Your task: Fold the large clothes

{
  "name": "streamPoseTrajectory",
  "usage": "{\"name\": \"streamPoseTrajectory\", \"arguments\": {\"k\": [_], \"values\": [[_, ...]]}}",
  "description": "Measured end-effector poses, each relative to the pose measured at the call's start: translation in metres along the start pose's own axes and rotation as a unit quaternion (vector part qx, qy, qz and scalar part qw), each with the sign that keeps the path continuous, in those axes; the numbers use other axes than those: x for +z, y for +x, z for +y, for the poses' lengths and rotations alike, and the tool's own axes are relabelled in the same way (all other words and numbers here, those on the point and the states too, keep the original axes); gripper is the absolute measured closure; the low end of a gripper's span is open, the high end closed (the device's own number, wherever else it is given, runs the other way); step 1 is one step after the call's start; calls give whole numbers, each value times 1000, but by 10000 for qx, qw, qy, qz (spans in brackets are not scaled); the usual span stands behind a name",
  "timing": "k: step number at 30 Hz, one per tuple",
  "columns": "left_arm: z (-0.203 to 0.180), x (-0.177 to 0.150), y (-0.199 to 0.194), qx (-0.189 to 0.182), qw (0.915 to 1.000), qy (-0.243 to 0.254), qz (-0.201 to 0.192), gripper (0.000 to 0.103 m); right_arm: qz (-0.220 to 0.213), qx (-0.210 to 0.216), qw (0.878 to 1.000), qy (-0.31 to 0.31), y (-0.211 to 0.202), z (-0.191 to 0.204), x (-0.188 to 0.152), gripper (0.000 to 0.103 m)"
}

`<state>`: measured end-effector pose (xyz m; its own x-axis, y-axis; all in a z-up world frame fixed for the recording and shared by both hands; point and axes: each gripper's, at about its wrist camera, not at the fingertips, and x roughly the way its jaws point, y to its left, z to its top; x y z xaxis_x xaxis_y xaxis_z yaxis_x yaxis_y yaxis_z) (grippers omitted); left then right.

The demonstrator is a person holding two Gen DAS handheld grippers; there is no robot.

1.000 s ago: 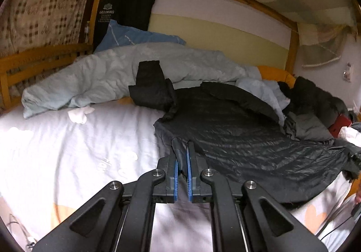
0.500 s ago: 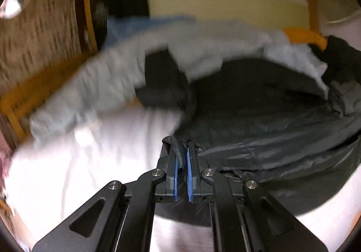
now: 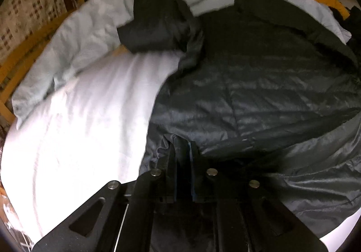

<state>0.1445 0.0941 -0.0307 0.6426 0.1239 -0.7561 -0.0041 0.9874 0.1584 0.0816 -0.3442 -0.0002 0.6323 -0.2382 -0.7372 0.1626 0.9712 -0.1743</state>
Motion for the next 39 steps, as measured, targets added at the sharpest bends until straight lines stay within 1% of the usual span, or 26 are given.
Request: {"name": "streamPoseTrajectory", "arguments": {"k": [1, 2, 3, 4, 5, 7, 9, 10, 11, 12, 13, 15, 16, 17, 19, 20, 22, 24, 27, 29, 31, 33, 35, 36, 37, 39], "values": [[0, 1, -8, 139, 9998, 8, -170, 70, -185, -236, 9995, 13, -8, -3, 1, 30], [0, 1, -16, 259, 9992, -21, -315, 37, -486, -485, 9976, 83, -18, -8, 2, 16], [0, 2, -28, 390, 9979, -77, -521, 23, -868, -635, 9940, 189, -34, -13, 2, 10], [1, 0, -44, 444, 9955, -156, -822, 15, -1156, -650, 9909, 253, -46, -16, 1, 10], [1, -1, -60, 367, 9927, -186, -1130, 15, -1372, -603, 9884, 263, -59, -19, 1, 10], [-7, -6, -92, 79, 9865, -36, -1638, 14, -1671, -402, 9850, 167, -83, -17, -3, 10], [-19, -16, -120, -250, 9775, 222, -2083, 11, -1806, -90, 9835, 47, -98, -10, -10, 9], [-26, -21, -128, -460, 9746, 377, -2160, 10, -1795, 94, 9837, -26, -103, -4, -13, 6], [-34, -26, -133, -716, 9725, 557, -2144, 10, -1701, 359, 9847, -127, -108, 4, -18, 3], [-44, -30, -135, -966, 9715, 734, -2039, 10, -1571, 649, 9852, -238, -110, 13, -22, 0], [-54, -34, -135, -1145, 9713, 861, -1899, 10, -1416, 947, 9846, -400, -111, 23, -25, 0], [-73, -44, -127, -1552, 9701, 1067, -1530, 10, -1103, 1354, 9817, -761, -106, 45, -33, 0], [-82, -48, -120, -1703, 9695, 1154, -1329, 10, -945, 1488, 9800, -920, -103, 54, -39, 0], [-90, -51, -114, -1768, 9697, 1234, -1152, 10, -844, 1572, 9790, -986, -100, 60, -44, 0], [-101, -55, -100, -1798, 9705, 1334, -896, 10, -582, 1671, 9782, -1083, -87, 72, -52, 0], [-105, -57, -95, -1792, 9710, 1346, -832, 10, -420, 1633, 9788, -1161, -77, 78, -54, 0], [-111, -55, -85, -1753, 9733, 1309, -697, 10, -273, 1478, 9816, -1176, -61, 83, -57, 0], [-113, -49, -71, -1755, 9762, 1129, -586, 10, -171, 1404, 9840, -1086, -51, 82, -58, 0], [-112, -48, -49, -1706, 9815, 754, -435, 8, -28, 1266, 9877, -913, -23, 77, -57, 0], [-111, -47, -36, -1738, 9825, 608, -296, 6, -124, 1296, 9876, -875, -14, 73, -60, 0], [-112, -48, -35, -1717, 9829, 612, -272, 6, -85, 1389, 9869, -813, -9, 71, -62, 0], [-111, -51, -36, -1696, 9830, 636, -295, 6, -63, 1365, 9873, -816, -9, 69, -58, 0], [-109, -52, -39, -1700, 9829, 611, -348, 6, -145, 1269, 9885, -810, -14, 68, -55, 0], [-106, -51, -43, -1705, 9829, 575, -400, 7, -273, 1213, 9893, -769, -20, 65, -53, 0], [-101, -48, -48, -1695, 9828, 542, -501, 7, -547, 1214, 9887, -691, -31, 61, -50, 0], [-86, -35, -59, -1674, 9820, 426, -758, 7, -930, 1293, 9856, -573, -44, 51, -41, 0]]}}
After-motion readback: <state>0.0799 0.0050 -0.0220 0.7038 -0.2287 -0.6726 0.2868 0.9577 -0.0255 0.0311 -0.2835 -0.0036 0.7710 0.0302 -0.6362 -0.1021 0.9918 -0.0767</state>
